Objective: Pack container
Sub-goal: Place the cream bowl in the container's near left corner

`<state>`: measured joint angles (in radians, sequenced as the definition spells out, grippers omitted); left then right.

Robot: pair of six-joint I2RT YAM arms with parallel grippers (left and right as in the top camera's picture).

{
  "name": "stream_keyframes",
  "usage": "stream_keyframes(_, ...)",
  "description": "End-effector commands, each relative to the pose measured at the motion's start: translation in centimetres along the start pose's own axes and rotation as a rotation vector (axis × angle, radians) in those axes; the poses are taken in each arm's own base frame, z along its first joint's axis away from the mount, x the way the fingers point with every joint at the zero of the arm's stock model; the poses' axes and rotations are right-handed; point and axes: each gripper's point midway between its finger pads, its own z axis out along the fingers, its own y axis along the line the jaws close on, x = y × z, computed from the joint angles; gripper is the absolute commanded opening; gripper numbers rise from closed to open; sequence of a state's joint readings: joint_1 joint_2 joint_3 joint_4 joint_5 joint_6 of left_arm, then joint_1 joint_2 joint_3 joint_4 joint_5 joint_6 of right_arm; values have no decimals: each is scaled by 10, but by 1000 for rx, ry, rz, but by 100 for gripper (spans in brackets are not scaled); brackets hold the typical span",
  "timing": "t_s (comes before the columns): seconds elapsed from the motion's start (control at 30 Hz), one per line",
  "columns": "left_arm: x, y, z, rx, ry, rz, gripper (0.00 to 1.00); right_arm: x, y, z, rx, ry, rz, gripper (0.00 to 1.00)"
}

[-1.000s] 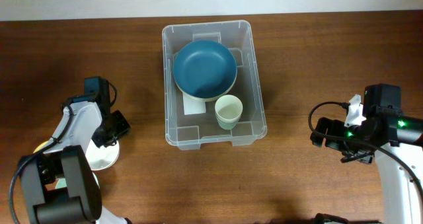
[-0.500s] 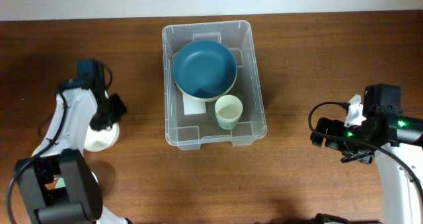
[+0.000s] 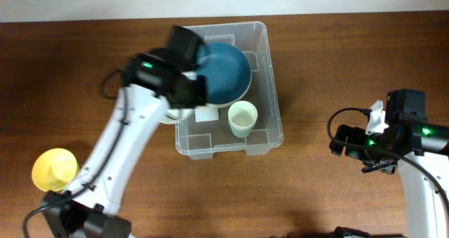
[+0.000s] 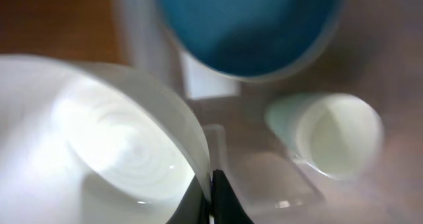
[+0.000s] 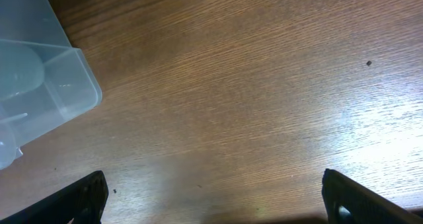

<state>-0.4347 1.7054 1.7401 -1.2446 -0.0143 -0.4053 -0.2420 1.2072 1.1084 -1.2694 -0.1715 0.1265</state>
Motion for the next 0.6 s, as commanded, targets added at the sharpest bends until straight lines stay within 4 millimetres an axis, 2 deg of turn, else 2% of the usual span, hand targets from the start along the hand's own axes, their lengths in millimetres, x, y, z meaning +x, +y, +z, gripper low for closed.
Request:
stream_keyframes(0.0,3,-28,-9,16,-48,2,1,0,2,0,-3,-2,-15,99)
stream_keyframes(0.1,10,-49,-6,39,-45,54,1,1,2,0,-3,-2,-15,99)
stream_keyframes(0.17,15,-56,3,33,-21,72,1,1,2,0,-3,-2,-15,99)
stream_keyframes(0.33,21,-57,34,2,54,78,1,1,2,0,-3,-1,-14,99)
stream_keyframes(0.43,33,-62,66,4,154,79,1,1,2,0,-3,-1,-14,99)
stream_keyframes(0.57,47,-60,93,-26,245,80,1,1,2,0,-3,-1,-14,99)
